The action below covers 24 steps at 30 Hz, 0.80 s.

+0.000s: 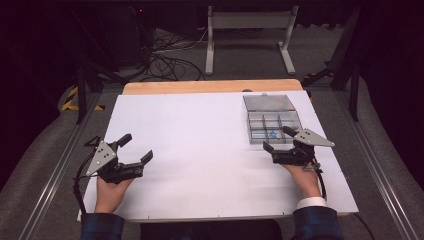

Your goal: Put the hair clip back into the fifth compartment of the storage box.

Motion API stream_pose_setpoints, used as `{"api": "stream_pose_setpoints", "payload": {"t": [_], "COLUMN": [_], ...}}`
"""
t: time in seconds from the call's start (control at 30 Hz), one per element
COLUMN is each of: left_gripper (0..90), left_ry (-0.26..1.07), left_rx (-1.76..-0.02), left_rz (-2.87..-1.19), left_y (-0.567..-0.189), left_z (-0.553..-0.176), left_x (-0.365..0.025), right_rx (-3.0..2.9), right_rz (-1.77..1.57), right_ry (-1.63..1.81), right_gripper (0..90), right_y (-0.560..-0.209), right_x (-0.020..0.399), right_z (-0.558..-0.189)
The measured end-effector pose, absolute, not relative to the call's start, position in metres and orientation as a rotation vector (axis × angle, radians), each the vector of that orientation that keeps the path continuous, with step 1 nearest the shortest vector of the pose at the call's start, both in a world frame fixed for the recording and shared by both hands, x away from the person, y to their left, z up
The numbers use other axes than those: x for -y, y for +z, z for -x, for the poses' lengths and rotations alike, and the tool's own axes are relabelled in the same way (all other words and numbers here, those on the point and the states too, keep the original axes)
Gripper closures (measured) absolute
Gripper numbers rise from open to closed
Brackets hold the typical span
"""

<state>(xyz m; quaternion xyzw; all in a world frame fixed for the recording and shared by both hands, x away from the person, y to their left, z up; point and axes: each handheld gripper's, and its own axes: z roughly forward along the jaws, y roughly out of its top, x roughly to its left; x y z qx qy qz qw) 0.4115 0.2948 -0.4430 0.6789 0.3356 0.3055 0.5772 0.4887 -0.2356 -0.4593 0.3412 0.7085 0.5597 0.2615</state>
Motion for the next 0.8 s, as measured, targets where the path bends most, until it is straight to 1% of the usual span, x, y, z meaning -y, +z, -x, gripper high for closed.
{"api": "stream_pose_setpoints", "payload": {"t": [0.43, 0.8], "left_gripper": [6.6, 6.5], "left_ry": [0.715, 0.716], "left_rx": [-0.783, -0.781], "left_rz": [-1.597, -1.597], "left_y": [-0.445, -0.446], "left_z": [-0.411, -0.409], "left_x": [-0.294, -0.294], "right_rx": [-1.871, -1.83], "right_rz": [-0.907, -0.933], "right_ry": [1.54, 1.573], "right_gripper": [0.3, 0.0], "right_y": [-0.456, -0.453], "right_x": [0.24, 0.247], "right_z": [-0.478, -0.466]}}
